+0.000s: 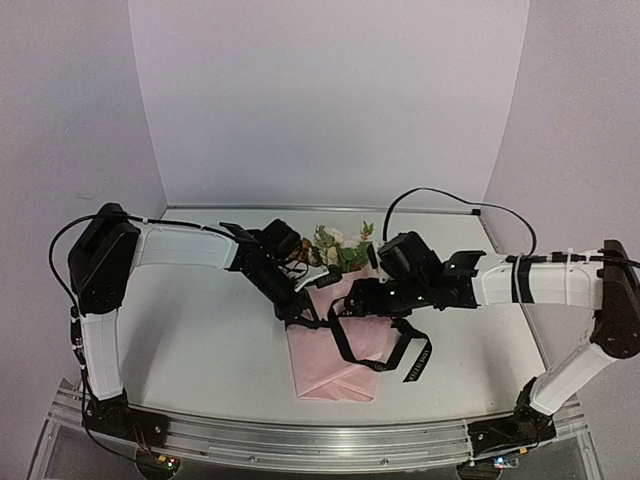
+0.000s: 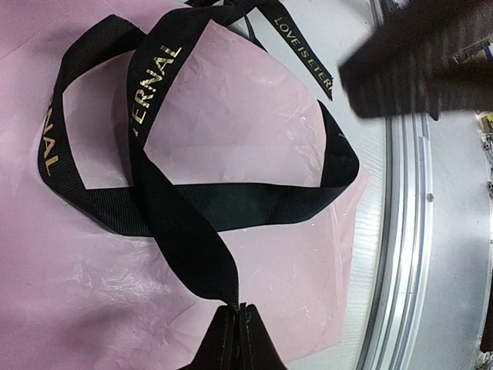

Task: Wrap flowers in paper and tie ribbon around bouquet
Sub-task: Cross the ribbon over the folded bouquet.

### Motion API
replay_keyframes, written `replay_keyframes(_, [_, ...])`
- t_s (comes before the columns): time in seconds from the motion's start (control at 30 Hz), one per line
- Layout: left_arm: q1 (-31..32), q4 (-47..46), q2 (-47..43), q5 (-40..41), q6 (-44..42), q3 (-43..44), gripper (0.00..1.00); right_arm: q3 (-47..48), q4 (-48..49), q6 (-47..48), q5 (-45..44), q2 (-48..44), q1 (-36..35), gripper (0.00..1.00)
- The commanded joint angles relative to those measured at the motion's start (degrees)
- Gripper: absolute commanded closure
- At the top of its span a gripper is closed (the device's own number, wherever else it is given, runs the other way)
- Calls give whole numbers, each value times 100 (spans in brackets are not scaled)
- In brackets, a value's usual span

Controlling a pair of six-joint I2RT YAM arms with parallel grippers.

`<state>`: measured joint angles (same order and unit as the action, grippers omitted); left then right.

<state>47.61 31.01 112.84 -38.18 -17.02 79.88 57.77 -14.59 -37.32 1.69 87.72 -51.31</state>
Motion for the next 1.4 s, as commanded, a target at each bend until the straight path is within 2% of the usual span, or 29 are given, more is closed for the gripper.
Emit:
replay_keyframes(0.0, [38, -238, -52, 341, 139, 185, 76, -422, -524, -131, -392, -584, 298, 27])
replay_keyframes(0.17, [38, -1265, -537, 899, 797, -156, 54, -755, -1021, -273, -652, -1096, 449, 26])
replay_keyframes(0.27, [37, -1756, -685, 1271, 1092, -177, 45, -927, -1387, -433, -862, -1387, 505, 25])
replay_keyframes(0.4, [47, -1607, -303, 1608, 1148, 313, 44, -1039, -2045, -634, -1159, -1677, 551, 25])
replay_keyframes(0.73, [385, -1035, 652, 2257, 805, 1309, 44, -1848, -2266, -843, -1339, -2209, 768, 24])
replay_keyframes(1.0, [512, -904, 1061, 3133, 671, 1624, 50, -2032, -2268, -820, -1277, -1951, 867, 24])
replay_keyframes(1.1, [513, -955, 1105, 3151, 669, 1649, 54, -1942, -2264, -728, -1233, -1710, 885, 23])
replay_keyframes(1.13, [512, -975, 1113, 3136, 680, 1656, 56, -1908, -2256, -686, -1221, -1626, 885, 24])
replay_keyframes(1.27, [512, -1163, 1059, 3125, 778, 1596, 76, -1666, -2175, -550, -1170, -1139, 894, 23])
replay_keyframes(1.37, [513, -1372, 924, 3121, 829, 1430, 85, -1454, -2043, -416, -1126, -790, 893, 24])
